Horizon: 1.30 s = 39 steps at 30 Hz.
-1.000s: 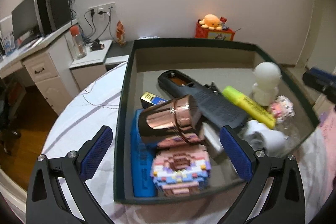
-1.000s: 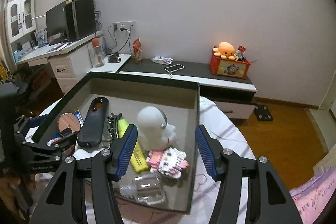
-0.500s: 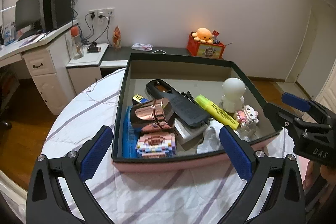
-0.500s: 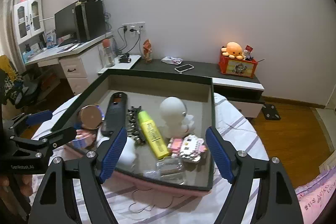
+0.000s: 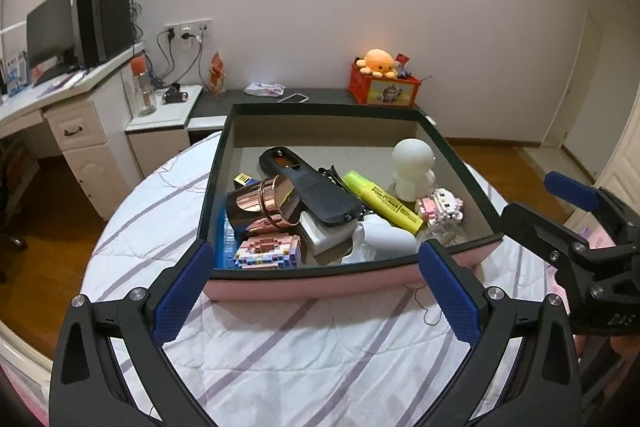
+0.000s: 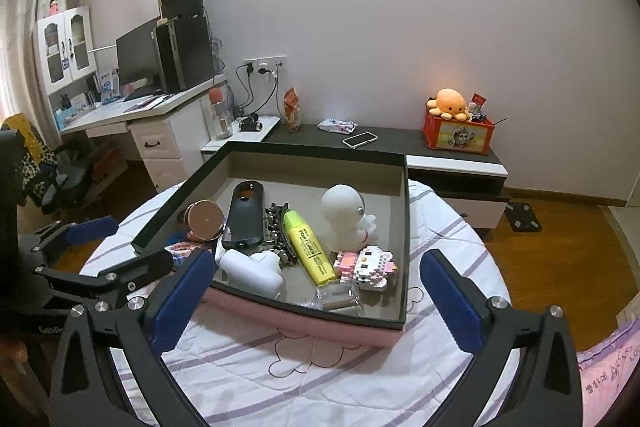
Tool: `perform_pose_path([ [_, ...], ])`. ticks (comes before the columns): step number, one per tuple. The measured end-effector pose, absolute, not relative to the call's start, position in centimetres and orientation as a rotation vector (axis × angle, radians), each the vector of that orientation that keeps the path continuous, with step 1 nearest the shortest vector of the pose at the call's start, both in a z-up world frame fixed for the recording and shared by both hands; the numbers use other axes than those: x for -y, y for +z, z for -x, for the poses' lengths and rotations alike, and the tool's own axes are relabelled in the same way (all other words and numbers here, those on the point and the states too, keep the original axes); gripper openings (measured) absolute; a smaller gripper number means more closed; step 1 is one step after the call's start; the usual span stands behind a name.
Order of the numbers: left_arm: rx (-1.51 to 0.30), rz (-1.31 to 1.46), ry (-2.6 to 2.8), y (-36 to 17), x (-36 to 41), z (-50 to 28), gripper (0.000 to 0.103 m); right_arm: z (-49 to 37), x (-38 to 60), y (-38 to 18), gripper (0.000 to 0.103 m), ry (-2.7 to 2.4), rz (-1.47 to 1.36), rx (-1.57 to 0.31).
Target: Organize rigid objects
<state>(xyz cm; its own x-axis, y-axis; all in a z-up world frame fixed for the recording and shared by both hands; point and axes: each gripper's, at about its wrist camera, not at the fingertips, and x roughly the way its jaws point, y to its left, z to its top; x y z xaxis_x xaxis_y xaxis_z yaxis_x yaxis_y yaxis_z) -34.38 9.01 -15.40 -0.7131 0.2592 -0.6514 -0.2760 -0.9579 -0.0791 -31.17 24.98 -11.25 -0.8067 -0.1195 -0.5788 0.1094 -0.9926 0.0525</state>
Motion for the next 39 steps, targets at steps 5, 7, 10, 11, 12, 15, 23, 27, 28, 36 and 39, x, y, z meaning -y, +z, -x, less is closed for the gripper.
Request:
perform_pose_path([
  [5,-0.100,1.001,2.686,-14.9,-9.6,33.1,0.103,30.0,-25.2,-11.0,0.103,-2.877,-0.916,0.025],
  [7,-0.092,0.990,2.696,-14.5,-9.6,32.4,0.103,29.6,-25.3,-11.0,0.103,-2.882,-0.916,0.028],
  [10,-0.092,0.966,2.711,-13.9,-9.5,31.2,0.103,28.6,-25.5,-11.1,0.103,-2.884,-0.910,0.045],
  [11,-0.106,0.959,2.721,-13.7,-9.5,30.7,0.103,28.2,-25.5,-11.0,0.103,-2.886,-0.905,0.047],
  [12,-0.123,0.944,2.733,-13.3,-9.5,30.1,0.103,27.8,-25.6,-11.0,0.103,-2.889,-0.898,0.050],
  [15,-0.155,0.893,2.750,-12.2,-9.5,28.5,0.103,26.6,-25.4,-10.4,0.103,-2.903,-0.866,0.062],
  [23,-0.161,0.769,2.814,-8.8,-9.0,24.5,0.103,22.8,-24.3,-7.5,0.103,-2.946,-0.745,0.022],
  [27,-0.149,0.700,2.841,-7.2,-8.8,22.3,0.103,20.5,-23.6,-5.9,0.103,-2.958,-0.681,0.001],
  [28,-0.148,0.679,2.847,-6.8,-8.7,21.6,0.103,19.8,-23.5,-5.5,0.103,-2.972,-0.655,-0.007],
  [36,-0.206,0.514,2.930,-3.6,-7.9,17.1,0.103,15.8,-22.3,-2.5,0.103,-3.021,-0.535,-0.056],
  [39,-0.181,0.452,2.940,-2.5,-7.3,15.3,0.103,14.3,-21.8,-1.4,0.103,-3.032,-0.487,-0.065],
])
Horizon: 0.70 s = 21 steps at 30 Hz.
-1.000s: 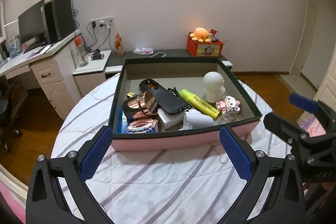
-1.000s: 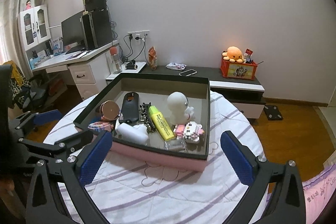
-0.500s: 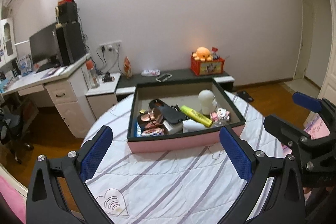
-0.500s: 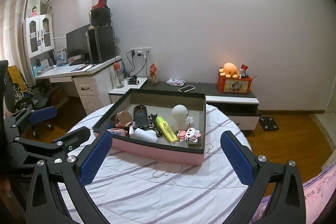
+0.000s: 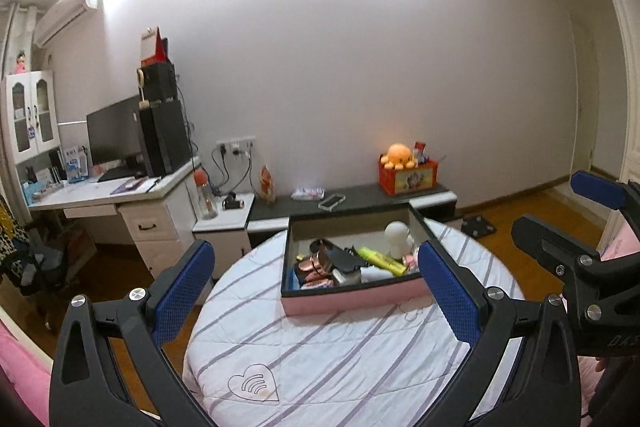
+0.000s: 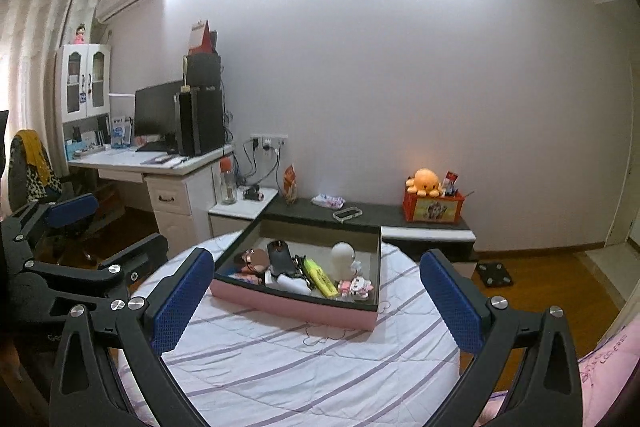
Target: Organize rigid objects
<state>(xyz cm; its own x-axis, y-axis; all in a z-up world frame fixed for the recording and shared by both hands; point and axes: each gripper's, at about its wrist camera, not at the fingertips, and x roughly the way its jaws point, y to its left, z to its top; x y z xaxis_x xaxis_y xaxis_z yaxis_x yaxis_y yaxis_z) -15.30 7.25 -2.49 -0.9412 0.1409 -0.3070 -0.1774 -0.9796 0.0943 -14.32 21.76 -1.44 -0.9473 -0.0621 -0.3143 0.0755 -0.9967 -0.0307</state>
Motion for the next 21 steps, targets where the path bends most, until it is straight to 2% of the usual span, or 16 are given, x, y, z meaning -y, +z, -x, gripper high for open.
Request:
perform_pose_path([
  [21,-0.153,0.166,3.034,2.0,-4.8,6.2,0.103,5.6,-18.6,3.5,0.103,-3.087,-0.187,-0.158],
])
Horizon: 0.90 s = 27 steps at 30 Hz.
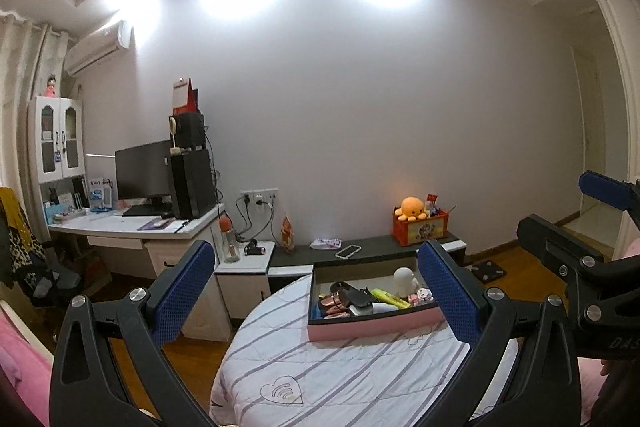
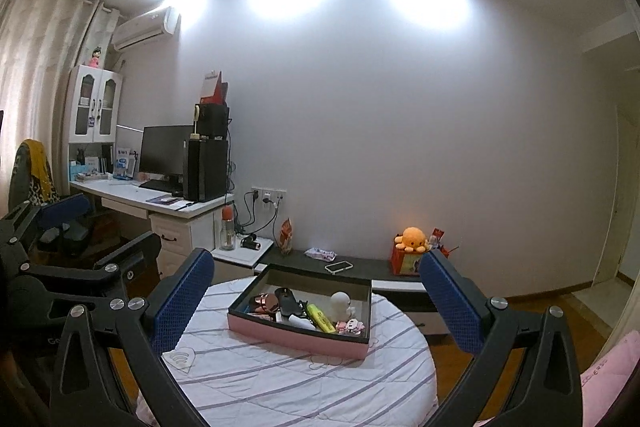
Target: Organize rigid objects
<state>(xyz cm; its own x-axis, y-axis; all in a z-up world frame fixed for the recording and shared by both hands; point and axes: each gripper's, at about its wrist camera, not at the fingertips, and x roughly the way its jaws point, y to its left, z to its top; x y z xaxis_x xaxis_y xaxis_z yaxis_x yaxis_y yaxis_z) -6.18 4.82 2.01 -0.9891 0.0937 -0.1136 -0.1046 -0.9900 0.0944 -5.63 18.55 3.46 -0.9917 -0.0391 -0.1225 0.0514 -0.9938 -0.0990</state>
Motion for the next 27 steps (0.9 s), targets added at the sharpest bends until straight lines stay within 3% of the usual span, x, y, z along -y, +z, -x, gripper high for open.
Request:
perform_pose_path([
  [27,-0.132,-0.050,3.065,0.5,-4.2,2.6,0.103,1.6,-17.3,2.7,0.103,-3.128,0.024,-0.173],
])
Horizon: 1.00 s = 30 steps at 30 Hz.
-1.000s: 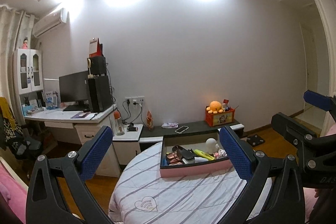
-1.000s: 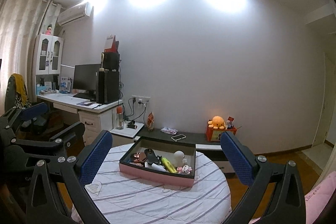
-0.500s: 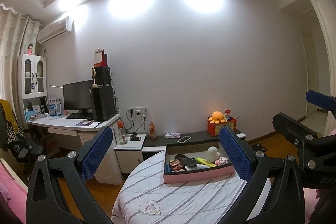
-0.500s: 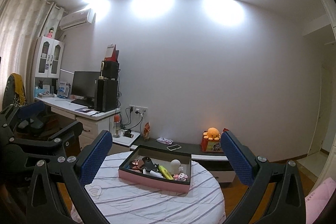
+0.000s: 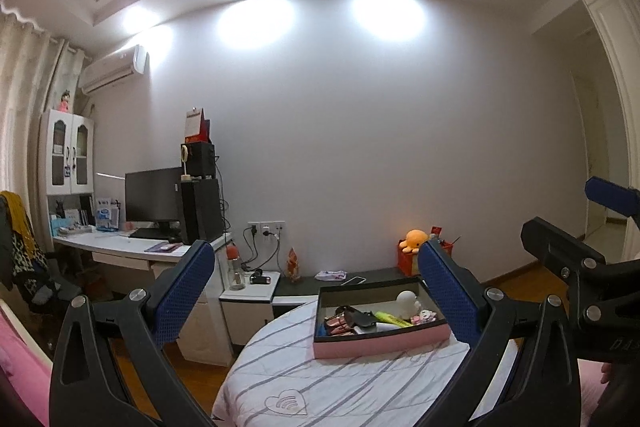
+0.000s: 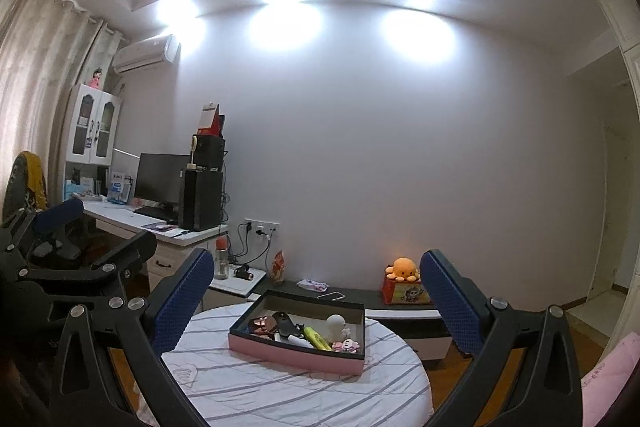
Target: Organize rigid objects
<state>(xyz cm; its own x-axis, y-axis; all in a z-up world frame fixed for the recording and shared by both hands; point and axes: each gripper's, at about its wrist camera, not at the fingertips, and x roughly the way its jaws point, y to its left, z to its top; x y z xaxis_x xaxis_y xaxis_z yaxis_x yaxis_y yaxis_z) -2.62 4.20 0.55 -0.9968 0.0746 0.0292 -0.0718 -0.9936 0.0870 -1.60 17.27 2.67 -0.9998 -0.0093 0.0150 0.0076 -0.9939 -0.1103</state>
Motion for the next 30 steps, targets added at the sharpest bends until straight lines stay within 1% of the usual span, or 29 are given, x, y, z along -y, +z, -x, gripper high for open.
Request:
perform_pose_path([
  [30,-0.154,0.040,3.072,-0.6,-4.0,3.4,0.103,2.4,-17.3,1.9,0.103,-3.122,-0.076,-0.187],
])
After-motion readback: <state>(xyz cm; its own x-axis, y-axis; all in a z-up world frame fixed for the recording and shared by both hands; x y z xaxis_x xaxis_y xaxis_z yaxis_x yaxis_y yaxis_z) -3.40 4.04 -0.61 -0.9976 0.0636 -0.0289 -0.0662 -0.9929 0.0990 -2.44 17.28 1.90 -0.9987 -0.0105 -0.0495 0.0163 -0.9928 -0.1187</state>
